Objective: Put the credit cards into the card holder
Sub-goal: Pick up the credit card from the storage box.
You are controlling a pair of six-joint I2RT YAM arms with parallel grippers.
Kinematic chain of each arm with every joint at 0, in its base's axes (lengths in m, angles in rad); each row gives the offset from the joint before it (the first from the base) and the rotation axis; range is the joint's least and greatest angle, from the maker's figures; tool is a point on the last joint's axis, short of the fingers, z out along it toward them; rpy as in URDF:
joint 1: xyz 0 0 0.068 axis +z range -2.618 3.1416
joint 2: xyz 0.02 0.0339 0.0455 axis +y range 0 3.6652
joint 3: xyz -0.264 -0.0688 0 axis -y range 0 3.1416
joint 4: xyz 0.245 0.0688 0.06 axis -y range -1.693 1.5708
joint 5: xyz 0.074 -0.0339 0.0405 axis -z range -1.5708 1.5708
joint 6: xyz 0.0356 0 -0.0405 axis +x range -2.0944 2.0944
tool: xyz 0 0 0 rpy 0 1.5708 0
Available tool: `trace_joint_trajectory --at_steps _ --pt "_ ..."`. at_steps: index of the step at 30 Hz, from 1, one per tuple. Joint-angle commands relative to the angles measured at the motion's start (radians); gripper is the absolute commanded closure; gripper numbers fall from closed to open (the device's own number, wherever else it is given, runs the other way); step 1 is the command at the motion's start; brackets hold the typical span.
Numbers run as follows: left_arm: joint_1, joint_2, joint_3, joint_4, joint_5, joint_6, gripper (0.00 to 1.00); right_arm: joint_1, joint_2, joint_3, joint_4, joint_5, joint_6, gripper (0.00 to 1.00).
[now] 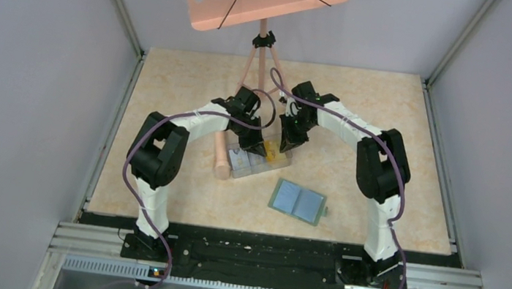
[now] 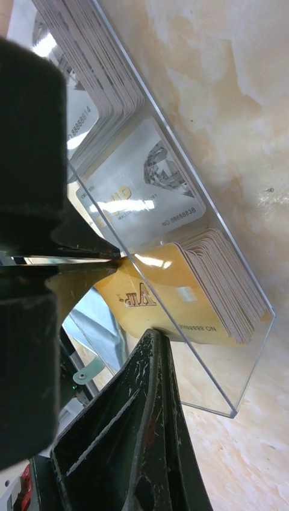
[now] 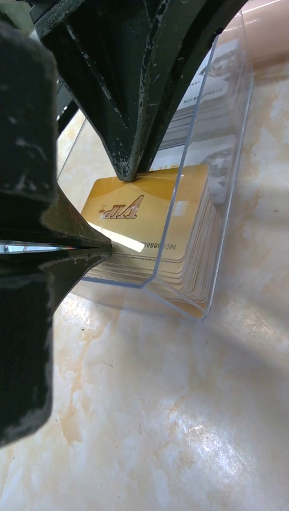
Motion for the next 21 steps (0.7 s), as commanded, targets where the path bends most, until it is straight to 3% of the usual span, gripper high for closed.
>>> trace_joint_trajectory --at_steps 1,4,21 --pt "-0.004 0.004 0.047 0.017 0.001 0.018 0.96 0.012 0.023 -0.026 0.015 0.047 -0.016 1.00" --pt "-0.007 -0.011 0.059 0.008 -0.010 0.027 1.00 0.012 0.021 -0.026 0.015 0.047 -0.015 1.00" --pt "-0.021 -0.047 0.124 -0.009 -0.002 0.046 0.99 0.013 0.020 -0.034 0.014 0.043 -0.012 1.00"
